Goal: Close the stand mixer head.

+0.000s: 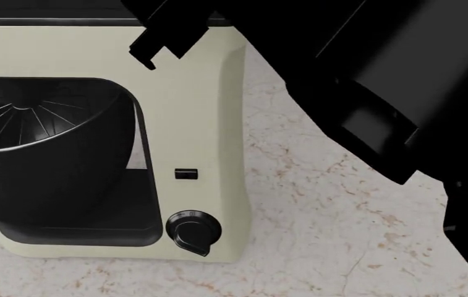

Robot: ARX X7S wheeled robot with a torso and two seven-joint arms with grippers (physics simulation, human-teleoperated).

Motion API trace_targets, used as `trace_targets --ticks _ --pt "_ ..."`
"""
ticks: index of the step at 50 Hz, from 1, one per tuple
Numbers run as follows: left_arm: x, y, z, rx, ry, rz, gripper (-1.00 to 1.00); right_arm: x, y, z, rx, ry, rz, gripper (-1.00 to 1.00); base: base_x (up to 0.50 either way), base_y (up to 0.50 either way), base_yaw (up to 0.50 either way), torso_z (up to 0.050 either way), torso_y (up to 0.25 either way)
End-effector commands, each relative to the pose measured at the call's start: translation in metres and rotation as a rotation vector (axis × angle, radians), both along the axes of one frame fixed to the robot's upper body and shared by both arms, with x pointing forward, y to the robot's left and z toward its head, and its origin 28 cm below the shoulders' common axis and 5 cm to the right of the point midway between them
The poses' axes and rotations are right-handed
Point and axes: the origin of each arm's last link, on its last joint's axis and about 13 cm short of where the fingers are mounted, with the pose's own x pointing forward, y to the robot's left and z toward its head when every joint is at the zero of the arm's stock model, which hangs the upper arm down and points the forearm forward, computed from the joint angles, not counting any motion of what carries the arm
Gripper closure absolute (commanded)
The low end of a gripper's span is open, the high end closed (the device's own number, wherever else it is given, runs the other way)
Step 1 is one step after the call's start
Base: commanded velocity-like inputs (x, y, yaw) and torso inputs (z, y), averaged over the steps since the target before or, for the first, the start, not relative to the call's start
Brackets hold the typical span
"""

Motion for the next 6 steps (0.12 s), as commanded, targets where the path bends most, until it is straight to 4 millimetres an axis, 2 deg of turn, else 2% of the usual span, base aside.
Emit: trace_targets --ticks 1,6 --pt "0.0003 0.0005 0.0002 -0.001 -0.001 0.002 -1.00 0.0107 0.0249 -0.0704 -0.158 0.395 0.192 -1.00 0.02 0.00 0.01 0.000 0.000" --pt "0.0002 0.0005 0.0003 -0.001 -0.001 0.001 -1.00 0.0102 0.0251 -0.0791 -0.168 0.410 0.195 -1.00 0.01 0.00 0.01 0.000 0.000"
